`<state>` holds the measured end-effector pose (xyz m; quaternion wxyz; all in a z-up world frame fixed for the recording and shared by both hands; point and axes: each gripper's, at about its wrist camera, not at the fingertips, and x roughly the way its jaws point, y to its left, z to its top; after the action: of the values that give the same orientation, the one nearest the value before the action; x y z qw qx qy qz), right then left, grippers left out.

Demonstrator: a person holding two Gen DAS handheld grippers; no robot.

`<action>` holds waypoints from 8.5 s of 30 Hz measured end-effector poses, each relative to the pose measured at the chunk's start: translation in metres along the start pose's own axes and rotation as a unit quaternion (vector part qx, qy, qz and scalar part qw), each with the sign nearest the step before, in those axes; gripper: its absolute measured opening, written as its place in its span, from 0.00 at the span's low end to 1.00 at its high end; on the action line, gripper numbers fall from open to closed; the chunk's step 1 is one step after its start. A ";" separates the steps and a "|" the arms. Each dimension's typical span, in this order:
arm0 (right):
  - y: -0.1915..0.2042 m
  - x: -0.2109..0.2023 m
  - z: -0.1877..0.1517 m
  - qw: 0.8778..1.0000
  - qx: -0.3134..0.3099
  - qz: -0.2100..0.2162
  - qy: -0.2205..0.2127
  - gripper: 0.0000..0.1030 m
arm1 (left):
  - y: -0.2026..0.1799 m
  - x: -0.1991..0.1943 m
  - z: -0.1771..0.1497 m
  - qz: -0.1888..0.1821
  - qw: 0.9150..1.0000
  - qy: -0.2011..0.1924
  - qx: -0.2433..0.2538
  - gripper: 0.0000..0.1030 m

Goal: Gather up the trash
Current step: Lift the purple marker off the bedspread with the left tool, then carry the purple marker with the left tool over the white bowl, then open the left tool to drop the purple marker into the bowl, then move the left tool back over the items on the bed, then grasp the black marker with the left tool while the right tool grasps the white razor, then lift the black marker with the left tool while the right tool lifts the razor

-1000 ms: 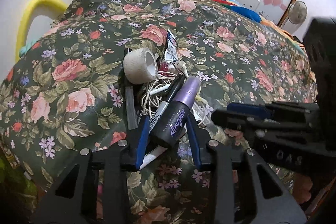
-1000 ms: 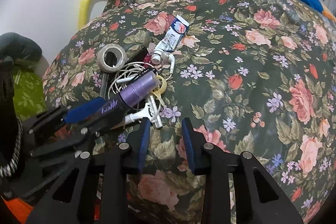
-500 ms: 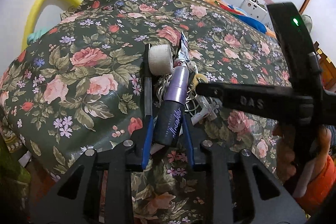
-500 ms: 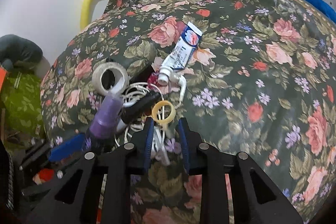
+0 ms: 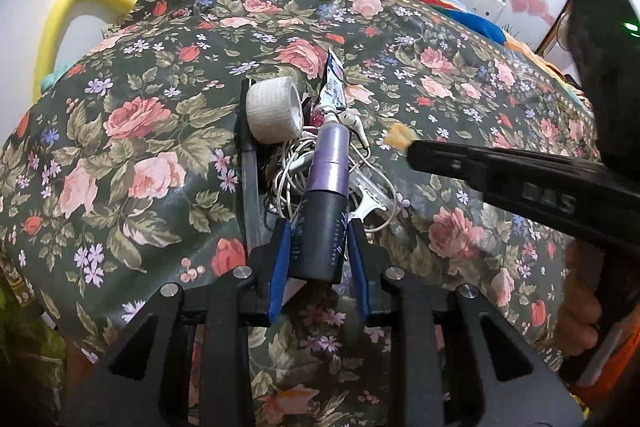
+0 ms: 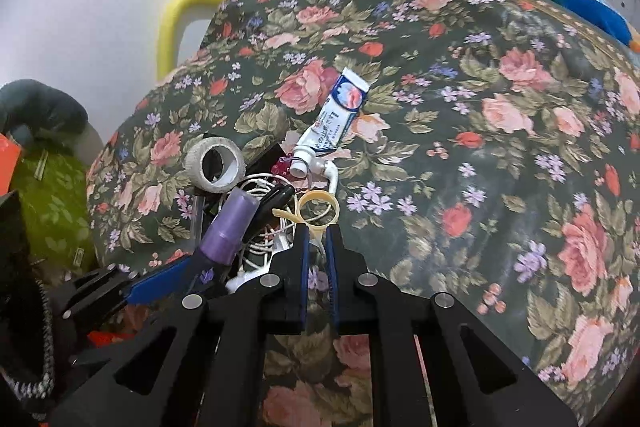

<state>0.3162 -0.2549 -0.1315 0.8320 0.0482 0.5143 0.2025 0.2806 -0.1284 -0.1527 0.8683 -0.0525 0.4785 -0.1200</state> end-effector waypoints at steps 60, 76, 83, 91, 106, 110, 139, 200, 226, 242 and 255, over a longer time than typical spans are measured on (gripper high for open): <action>0.248 -0.037 -0.154 0.978 -0.179 0.069 0.081 0.07 | 0.144 -0.200 -0.208 0.110 0.974 -0.006 -0.200 0.24; 0.262 0.032 -0.182 0.959 -0.193 0.050 0.201 0.08 | 0.173 -0.135 -0.257 0.075 0.961 0.100 -0.246 0.24; 0.259 0.040 -0.180 0.958 -0.180 0.053 0.217 0.26 | 0.176 -0.126 -0.254 0.073 0.959 0.115 -0.250 0.25; 0.258 0.028 -0.174 0.963 -0.177 0.058 0.196 0.32 | 0.172 -0.138 -0.249 0.092 0.961 0.104 -0.239 0.25; 0.234 -0.041 -0.138 0.981 -0.178 0.033 0.071 0.32 | 0.138 -0.191 -0.195 0.108 0.974 0.021 -0.198 0.25; 0.218 -0.064 -0.119 0.986 -0.164 0.023 0.030 0.32 | 0.123 -0.201 -0.167 0.112 0.978 -0.008 -0.173 0.25; 0.034 -0.025 -0.032 0.998 0.038 0.006 0.041 0.32 | 0.041 -0.073 -0.035 0.042 0.996 0.000 -0.083 0.36; -0.005 -0.002 -0.018 0.999 0.012 -0.012 0.051 0.27 | 0.007 -0.007 -0.040 -0.008 0.997 0.057 -0.044 0.09; 0.009 0.018 -0.021 0.993 -0.039 -0.001 0.111 0.12 | 0.028 -0.062 -0.040 0.030 0.996 -0.017 -0.076 0.09; 0.010 0.017 -0.027 0.994 -0.054 -0.055 0.077 0.08 | 0.024 -0.061 -0.042 0.027 0.997 -0.009 -0.075 0.09; 0.004 -0.034 -0.035 0.998 -0.019 -0.009 0.056 0.08 | 0.021 -0.085 -0.040 0.014 0.996 -0.025 -0.089 0.09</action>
<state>0.2711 -0.2689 -0.1180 0.8046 0.0166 0.5565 0.2067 0.2067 -0.0856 -0.1091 0.8735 -0.1260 0.4658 -0.0636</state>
